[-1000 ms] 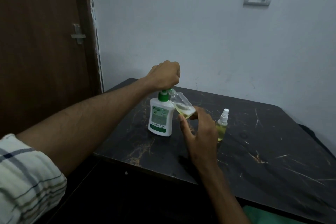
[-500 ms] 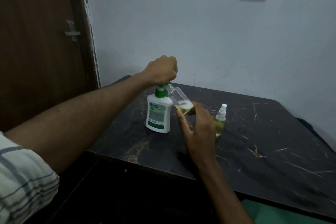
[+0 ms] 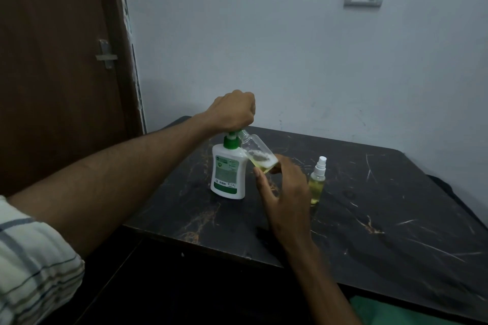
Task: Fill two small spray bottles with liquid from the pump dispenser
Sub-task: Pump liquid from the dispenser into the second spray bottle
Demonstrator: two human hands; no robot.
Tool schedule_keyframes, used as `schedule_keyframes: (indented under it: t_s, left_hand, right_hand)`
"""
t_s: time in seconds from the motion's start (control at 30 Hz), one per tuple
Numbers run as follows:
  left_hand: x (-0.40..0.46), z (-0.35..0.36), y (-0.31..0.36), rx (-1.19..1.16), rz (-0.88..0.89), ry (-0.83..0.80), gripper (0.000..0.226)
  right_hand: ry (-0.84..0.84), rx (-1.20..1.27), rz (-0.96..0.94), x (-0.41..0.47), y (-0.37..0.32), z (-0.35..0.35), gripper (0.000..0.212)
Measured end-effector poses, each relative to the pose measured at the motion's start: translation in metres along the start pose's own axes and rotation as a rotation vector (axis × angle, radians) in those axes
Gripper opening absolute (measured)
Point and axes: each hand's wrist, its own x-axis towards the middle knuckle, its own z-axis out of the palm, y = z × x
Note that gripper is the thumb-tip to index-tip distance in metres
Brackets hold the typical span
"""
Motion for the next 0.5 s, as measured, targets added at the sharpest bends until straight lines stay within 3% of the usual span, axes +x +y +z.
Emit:
schedule_keyframes:
  t_s: [0.5]
  left_hand:
    - [0.0035,0.0017,0.0002,-0.033,-0.011,0.036,0.014]
  right_hand:
    - [-0.022,0.007,0.024,0.0019,0.0011,0.0001,0.039]
